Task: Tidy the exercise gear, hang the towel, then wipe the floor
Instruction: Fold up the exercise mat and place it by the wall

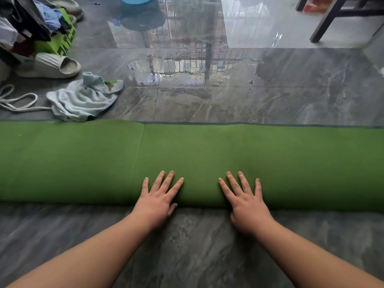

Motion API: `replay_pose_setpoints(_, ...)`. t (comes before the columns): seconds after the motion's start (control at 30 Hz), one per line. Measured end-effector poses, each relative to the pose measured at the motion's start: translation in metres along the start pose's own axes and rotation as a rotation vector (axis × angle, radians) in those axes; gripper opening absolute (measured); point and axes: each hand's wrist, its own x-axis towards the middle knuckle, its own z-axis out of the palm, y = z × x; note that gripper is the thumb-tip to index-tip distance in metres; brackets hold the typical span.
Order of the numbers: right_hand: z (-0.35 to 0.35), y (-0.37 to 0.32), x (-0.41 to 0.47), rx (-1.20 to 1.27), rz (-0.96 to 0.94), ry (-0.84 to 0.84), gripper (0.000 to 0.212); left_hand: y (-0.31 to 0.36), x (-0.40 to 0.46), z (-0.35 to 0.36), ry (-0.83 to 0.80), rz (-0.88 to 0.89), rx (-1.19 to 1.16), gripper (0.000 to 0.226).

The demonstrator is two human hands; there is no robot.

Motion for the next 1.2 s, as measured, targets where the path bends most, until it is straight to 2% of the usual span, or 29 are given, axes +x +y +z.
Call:
replay_pose_setpoints(0.1,-0.004,0.0,0.007,-0.005,0.007,-0.095,0.105,-0.007,0.006,-0.002,-0.046,0.025,-0.023,0.071)
replay_pose_setpoints(0.23,-0.01,-0.007,0.013,0.043,0.033,-0.156,0.107,-0.008,0.001,-0.005,-0.027,0.03,-0.038,0.076)
replay_pose_setpoints(0.47,-0.039,-0.003,0.006,0.039,0.023,-0.147,0.107,-0.009,-0.015,-0.024,0.035,0.012,0.052,0.098)
replay_pose_setpoints(0.6,-0.056,0.0,-0.011,0.002,0.015,-0.118,0.104,-0.006,-0.027,-0.037,0.03,0.027,0.051,0.099)
replay_pose_setpoints(0.77,-0.058,0.004,-0.051,-0.067,-0.013,-0.106,0.098,0.014,-0.061,-0.046,-0.033,0.06,0.052,0.096)
replay_pose_setpoints(0.97,-0.028,-0.005,-0.095,-0.09,-0.047,-0.175,0.094,0.036,-0.099,-0.023,-0.166,0.081,0.055,0.098)
replay_pose_setpoints(1.1,0.004,-0.013,-0.106,-0.033,-0.057,-0.198,0.103,0.041,-0.106,0.002,-0.225,0.086,0.062,0.092)
replay_pose_setpoints(1.2,0.021,-0.016,-0.109,-0.022,-0.061,-0.24,0.1,0.04,-0.105,0.013,-0.283,0.103,0.079,0.091)
